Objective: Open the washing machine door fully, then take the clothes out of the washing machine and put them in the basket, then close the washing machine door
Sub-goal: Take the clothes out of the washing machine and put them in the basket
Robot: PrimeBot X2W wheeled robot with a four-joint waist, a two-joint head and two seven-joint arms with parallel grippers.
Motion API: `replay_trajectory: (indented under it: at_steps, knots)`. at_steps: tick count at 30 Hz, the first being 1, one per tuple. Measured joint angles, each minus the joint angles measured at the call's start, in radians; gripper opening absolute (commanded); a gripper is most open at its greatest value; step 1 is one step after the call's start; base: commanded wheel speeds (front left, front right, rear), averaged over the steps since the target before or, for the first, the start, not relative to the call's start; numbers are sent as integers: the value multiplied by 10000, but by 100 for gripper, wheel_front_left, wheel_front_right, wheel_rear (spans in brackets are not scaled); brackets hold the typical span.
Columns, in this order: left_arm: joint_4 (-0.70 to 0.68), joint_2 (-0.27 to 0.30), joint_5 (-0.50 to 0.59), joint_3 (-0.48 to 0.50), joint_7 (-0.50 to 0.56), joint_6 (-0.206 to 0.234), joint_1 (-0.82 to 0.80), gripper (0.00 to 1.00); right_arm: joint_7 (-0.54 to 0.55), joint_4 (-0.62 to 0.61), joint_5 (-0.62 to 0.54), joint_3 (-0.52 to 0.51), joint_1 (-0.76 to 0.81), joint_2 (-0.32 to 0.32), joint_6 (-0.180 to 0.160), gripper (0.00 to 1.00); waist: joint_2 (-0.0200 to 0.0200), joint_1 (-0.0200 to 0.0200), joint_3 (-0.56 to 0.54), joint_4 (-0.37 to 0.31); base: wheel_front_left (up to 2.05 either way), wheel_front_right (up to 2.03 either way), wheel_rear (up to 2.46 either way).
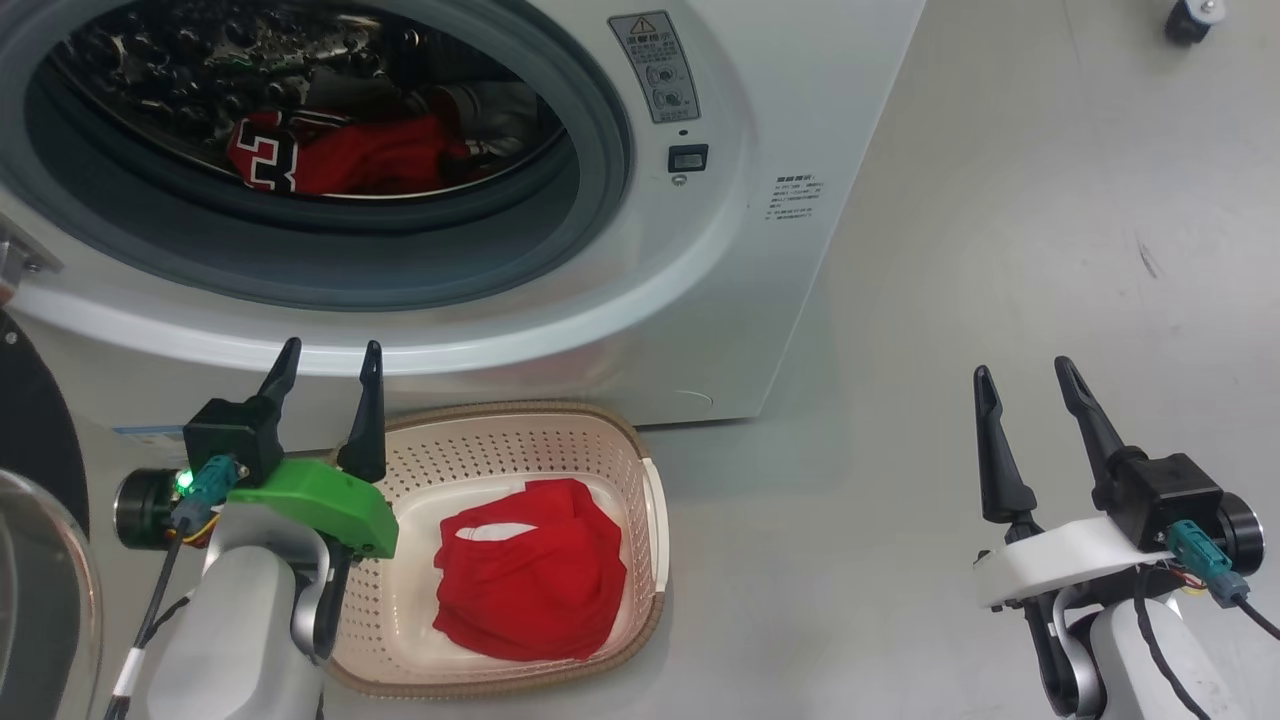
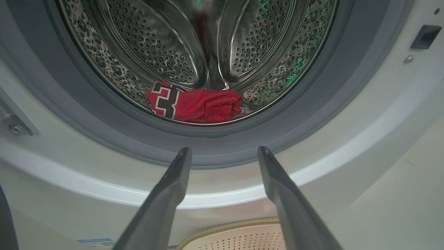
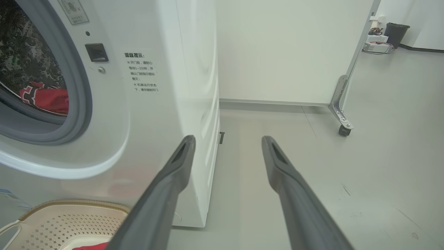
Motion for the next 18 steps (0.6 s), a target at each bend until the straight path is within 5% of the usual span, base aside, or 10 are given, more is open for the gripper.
replay_trajectory:
  at_steps: [18]
  knots:
    - [-2161,341,577,136,0,430,2289,100,2,188,-58,261,858,10,84,100,0,-1,-1851,373,0,0,0]
